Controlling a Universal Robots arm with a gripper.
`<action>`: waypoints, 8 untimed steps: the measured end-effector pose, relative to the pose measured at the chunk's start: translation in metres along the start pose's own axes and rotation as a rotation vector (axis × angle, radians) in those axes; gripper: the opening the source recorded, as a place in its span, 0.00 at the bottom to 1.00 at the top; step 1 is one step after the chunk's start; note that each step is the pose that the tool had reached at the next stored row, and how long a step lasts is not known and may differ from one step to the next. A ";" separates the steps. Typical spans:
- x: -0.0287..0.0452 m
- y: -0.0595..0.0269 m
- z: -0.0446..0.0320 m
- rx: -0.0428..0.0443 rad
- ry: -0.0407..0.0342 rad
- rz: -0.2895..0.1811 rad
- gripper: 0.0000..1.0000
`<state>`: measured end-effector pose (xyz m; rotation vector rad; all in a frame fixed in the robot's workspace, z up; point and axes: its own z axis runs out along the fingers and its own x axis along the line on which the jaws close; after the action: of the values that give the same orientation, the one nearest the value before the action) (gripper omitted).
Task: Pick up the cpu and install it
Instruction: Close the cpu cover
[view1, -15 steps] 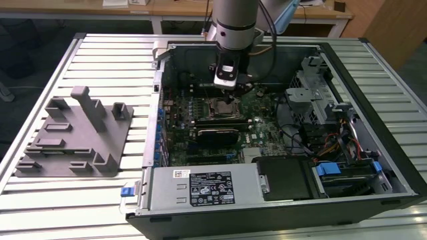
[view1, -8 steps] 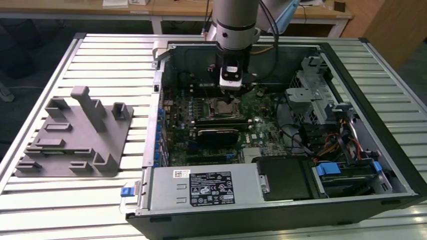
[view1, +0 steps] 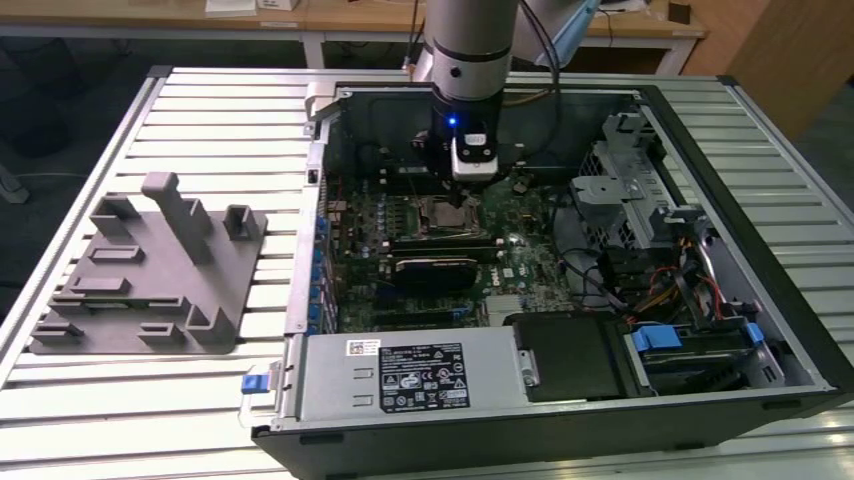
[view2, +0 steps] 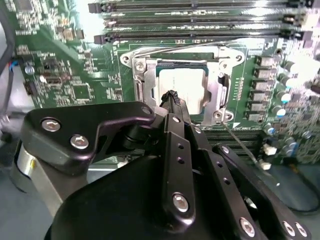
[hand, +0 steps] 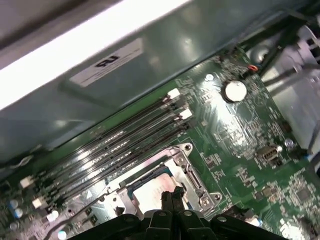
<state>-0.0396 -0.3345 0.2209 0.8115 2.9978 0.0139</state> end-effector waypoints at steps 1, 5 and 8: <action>0.0000 0.0000 0.0001 -0.0005 0.0003 -0.018 0.11; 0.0000 0.0000 0.0005 -0.0028 0.0016 -0.090 0.11; 0.0000 0.0000 0.0007 -0.0045 0.0026 -0.144 0.11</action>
<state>-0.0396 -0.3345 0.2202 0.5934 3.0493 0.0176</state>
